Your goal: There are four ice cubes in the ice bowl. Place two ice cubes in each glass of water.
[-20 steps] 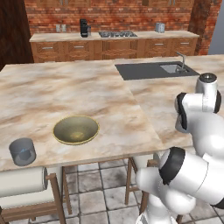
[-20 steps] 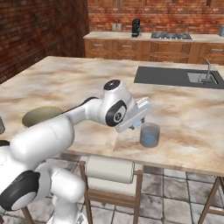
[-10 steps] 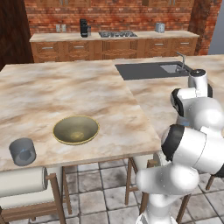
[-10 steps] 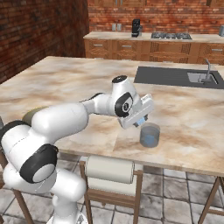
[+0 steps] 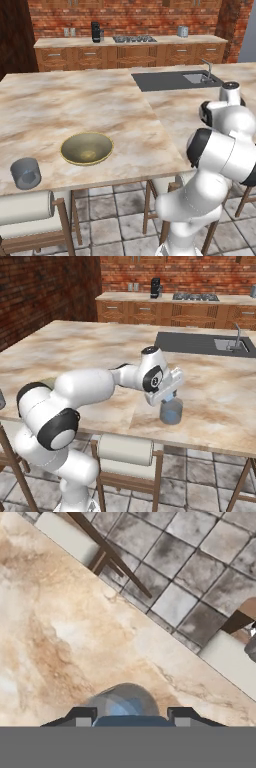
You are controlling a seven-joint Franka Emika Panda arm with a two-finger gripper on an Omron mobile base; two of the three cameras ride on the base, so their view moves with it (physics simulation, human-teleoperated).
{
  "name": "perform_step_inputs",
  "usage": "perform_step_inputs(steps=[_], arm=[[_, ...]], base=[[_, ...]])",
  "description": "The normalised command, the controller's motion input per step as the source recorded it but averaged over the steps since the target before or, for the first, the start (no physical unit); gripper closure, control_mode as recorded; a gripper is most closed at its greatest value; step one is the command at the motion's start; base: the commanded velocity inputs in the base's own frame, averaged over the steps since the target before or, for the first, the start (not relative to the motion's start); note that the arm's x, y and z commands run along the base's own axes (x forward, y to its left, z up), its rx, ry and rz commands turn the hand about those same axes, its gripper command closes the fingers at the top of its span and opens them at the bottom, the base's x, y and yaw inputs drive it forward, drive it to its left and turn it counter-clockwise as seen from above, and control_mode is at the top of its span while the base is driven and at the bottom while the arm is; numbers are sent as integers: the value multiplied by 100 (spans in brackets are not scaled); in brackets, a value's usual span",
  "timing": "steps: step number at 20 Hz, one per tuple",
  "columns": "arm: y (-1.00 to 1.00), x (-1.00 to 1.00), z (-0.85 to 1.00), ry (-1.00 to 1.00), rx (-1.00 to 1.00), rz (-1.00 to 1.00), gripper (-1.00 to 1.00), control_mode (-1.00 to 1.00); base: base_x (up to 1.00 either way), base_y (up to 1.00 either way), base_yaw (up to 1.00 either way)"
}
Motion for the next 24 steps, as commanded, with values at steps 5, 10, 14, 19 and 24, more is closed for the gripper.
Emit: perform_step_inputs(steps=[5,10,14,19,24], arm=[[-1,4,-42,2,0,10,100,-100],[0,22,-27,3,0,11,100,-100],[-1,28,-3,0,0,9,100,-100],[-9,24,0,0,2,8,100,-100],[-26,25,-2,0,4,7,100,-100]], base=[[0,0,0],[0,0,0],[0,0,0],[0,0,0],[0,0,0]])
